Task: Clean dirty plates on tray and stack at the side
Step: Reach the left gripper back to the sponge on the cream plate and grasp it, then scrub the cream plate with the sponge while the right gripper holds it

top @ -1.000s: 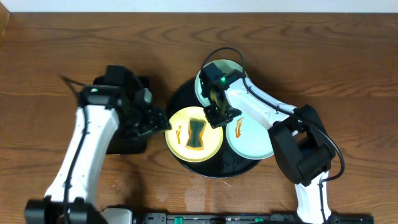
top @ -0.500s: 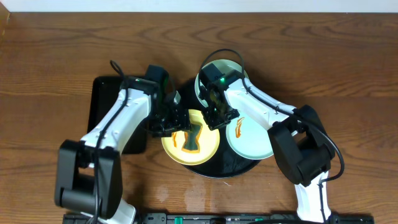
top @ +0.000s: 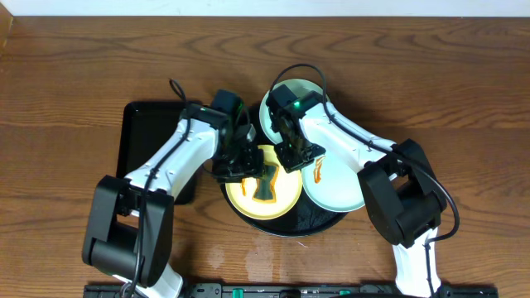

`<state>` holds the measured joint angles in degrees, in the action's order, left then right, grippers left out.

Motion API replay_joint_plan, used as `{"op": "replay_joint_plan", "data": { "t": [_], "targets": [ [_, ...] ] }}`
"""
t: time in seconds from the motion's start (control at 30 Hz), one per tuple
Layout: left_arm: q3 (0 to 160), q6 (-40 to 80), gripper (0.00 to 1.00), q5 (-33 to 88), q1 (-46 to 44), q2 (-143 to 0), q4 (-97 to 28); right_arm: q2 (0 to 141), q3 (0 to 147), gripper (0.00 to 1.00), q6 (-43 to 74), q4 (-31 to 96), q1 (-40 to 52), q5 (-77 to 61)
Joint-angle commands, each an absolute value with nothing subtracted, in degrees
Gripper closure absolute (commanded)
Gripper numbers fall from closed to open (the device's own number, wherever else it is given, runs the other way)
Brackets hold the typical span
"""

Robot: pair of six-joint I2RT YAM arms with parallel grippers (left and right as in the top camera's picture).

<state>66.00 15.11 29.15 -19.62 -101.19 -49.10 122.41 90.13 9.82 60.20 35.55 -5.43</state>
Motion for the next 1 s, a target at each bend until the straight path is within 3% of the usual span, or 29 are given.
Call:
{"op": "replay_joint_plan", "data": {
  "t": [0.0,0.97],
  "targets": [
    [65.63,18.09,0.35,27.7,-19.86,-101.51,-48.4,122.91,91.53,0.99,9.39,60.2,35.18,-4.29],
    [63.96,23.92,0.38,23.27,-25.61,-103.7,-41.87,122.91,91.53,0.99,11.31,60.88,34.22,-4.54]
  ]
}}
